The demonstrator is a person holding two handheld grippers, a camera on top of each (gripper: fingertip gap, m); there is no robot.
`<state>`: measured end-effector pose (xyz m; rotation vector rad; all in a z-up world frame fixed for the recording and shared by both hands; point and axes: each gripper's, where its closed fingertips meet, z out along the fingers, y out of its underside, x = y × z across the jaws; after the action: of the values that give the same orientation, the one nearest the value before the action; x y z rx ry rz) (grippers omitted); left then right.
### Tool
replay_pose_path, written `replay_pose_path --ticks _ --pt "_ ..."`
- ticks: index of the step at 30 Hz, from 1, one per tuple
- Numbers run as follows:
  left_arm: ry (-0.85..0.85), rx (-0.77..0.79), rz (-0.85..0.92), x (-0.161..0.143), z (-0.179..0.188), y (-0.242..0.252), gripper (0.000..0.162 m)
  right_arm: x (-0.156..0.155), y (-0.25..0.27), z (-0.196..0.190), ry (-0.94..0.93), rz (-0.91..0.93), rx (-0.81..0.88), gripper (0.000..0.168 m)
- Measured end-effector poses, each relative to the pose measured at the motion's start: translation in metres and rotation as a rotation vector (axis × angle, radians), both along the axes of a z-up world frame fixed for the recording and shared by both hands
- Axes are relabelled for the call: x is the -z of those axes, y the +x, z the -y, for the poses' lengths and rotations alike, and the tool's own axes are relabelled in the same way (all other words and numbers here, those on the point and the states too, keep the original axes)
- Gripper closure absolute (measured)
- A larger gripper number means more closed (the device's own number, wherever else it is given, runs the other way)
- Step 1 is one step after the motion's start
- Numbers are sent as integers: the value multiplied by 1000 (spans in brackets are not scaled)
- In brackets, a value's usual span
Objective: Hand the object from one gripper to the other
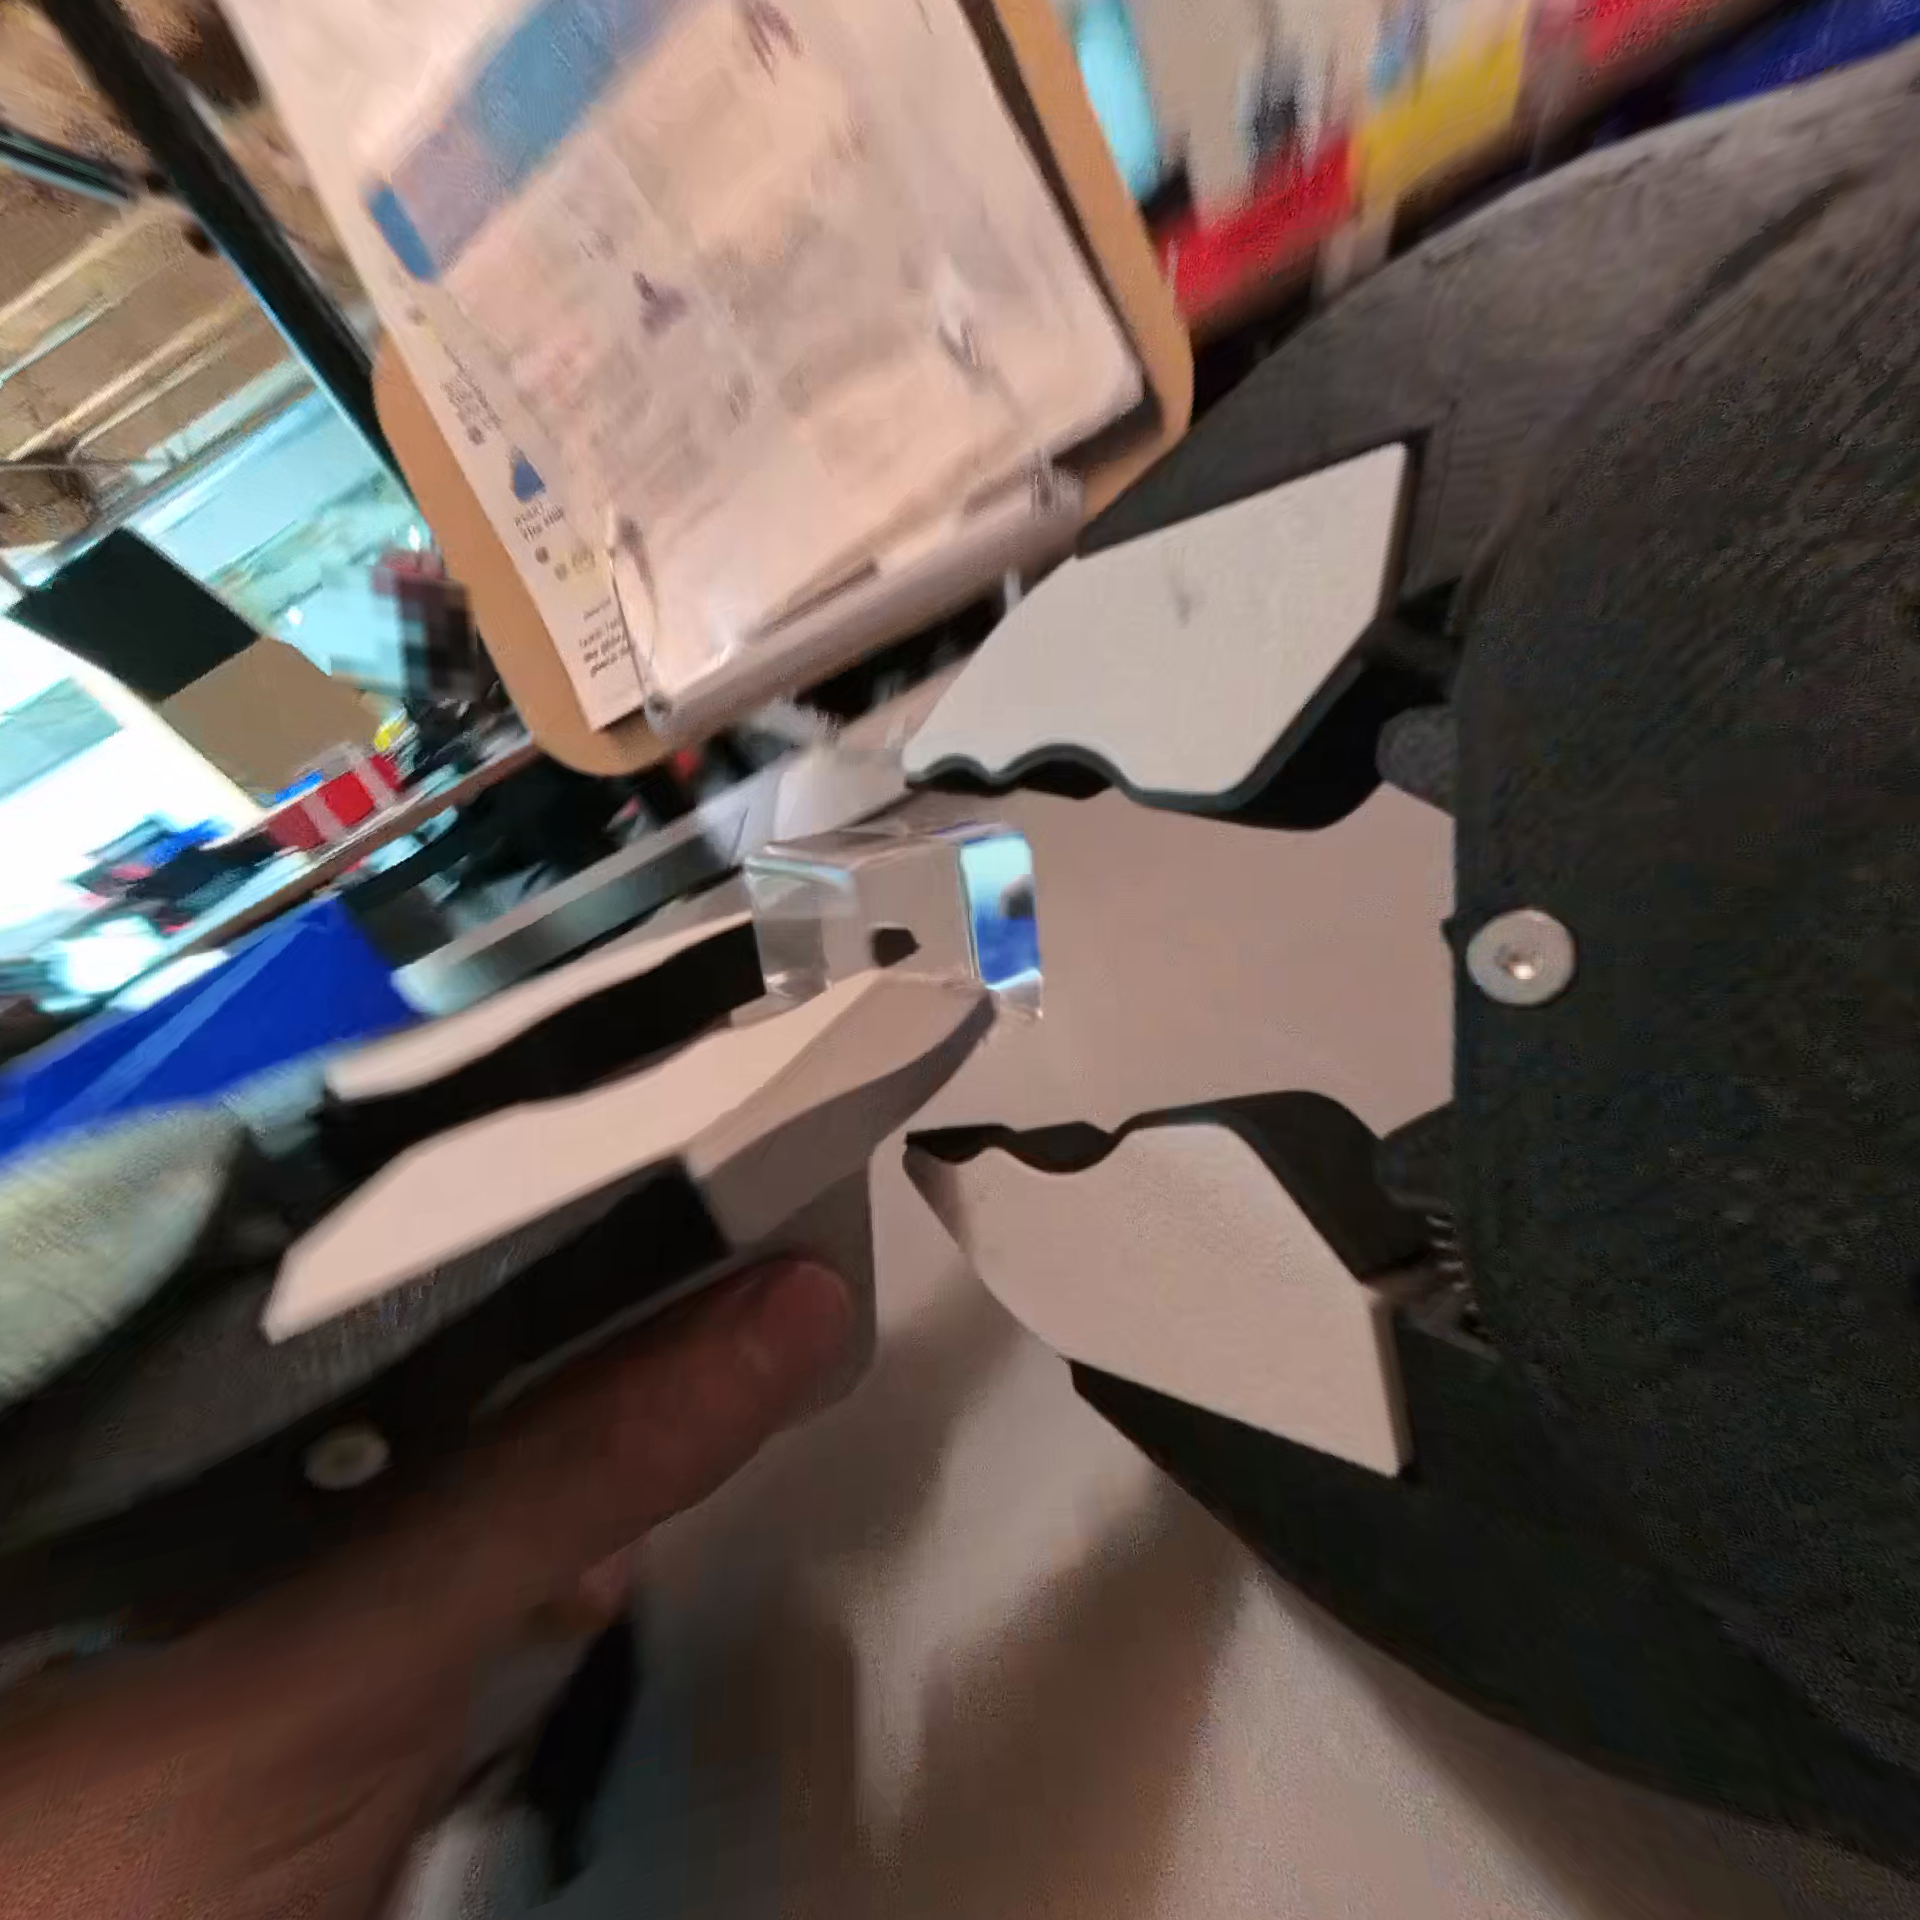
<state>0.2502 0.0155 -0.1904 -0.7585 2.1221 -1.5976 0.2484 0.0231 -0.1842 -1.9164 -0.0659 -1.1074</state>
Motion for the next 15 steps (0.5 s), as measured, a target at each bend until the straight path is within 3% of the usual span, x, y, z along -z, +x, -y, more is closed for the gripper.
replay_pose_path --ticks 3,6,8,15 --pt "-259 146 -94 -18 -8 -3 119 -15 -11 5 296 -356 -177 97" --pt "-533 388 -202 -39 -15 -20 119 -38 -25 8 590 -662 -386 107" --pt "-640 471 -231 -47 -18 -26 119 -42 -28 6 690 -787 -447 113" --pt "-587 565 -182 -47 -3 -45 119 -37 -38 -11 705 -799 -455 119"
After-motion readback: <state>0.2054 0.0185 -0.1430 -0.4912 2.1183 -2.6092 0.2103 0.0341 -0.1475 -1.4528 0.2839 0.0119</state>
